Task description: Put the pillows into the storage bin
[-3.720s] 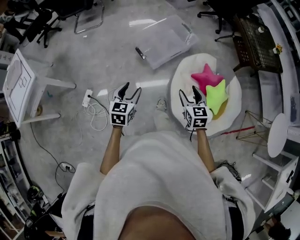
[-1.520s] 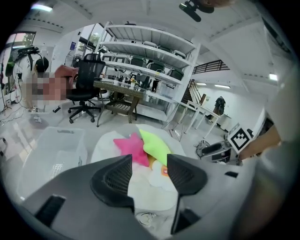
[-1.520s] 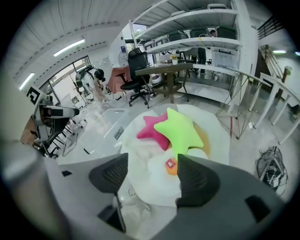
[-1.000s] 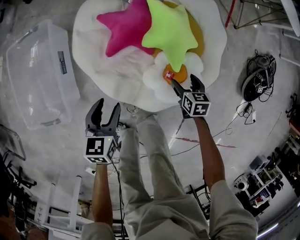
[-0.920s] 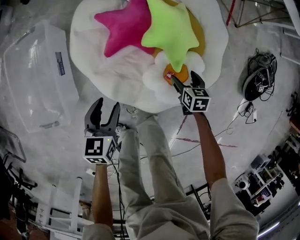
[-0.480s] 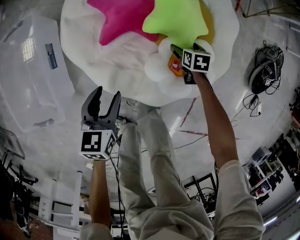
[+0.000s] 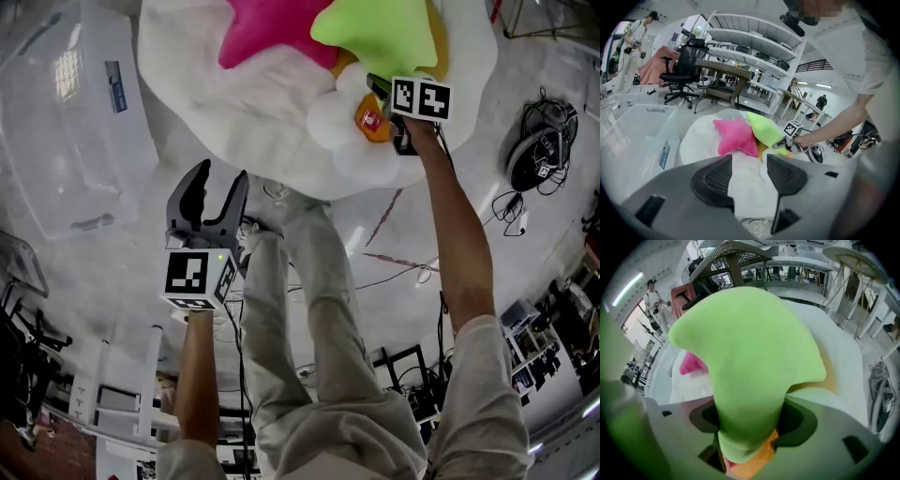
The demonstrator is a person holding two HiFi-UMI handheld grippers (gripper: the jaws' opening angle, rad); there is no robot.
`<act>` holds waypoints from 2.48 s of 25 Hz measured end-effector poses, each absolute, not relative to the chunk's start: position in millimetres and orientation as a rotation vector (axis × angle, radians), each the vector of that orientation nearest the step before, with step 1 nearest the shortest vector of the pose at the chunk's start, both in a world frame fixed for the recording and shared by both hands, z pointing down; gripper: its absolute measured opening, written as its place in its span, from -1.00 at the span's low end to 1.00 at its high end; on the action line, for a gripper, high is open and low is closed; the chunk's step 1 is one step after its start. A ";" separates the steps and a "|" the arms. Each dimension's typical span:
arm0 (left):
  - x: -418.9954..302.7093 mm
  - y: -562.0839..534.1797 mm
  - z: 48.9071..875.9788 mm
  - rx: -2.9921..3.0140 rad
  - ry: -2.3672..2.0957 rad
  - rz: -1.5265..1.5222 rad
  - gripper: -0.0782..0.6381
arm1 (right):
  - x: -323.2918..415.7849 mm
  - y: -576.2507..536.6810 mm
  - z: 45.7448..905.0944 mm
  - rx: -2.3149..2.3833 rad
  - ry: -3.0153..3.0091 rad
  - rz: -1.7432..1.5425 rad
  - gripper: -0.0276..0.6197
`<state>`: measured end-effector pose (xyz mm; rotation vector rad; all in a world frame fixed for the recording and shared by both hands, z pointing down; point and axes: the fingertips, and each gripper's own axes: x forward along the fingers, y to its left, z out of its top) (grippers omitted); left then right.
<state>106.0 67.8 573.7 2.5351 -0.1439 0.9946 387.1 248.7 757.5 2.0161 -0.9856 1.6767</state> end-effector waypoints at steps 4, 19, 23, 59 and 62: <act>110.8 59.4 550.2 2.554 -0.159 0.962 -0.14 | 387.8 234.6 716.6 2.114 -1.068 1.704 -0.03; 97.0 10.4 472.8 2.609 -0.333 0.845 -0.14 | 347.9 180.7 596.4 2.265 -1.413 1.625 -0.18; 71.8 -6.9 465.6 2.599 -0.430 0.813 -0.14 | 329.8 146.9 573.1 2.184 -1.545 1.547 -0.18; -352.3 -122.2 506.8 2.192 -1.293 0.574 -0.16 | -146.8 -230.0 636.5 1.227 -2.009 1.073 -0.15; -356.9 -124.0 520.5 2.190 -1.295 0.572 -0.16 | -166.0 -228.1 665.0 1.157 -1.979 1.016 -0.14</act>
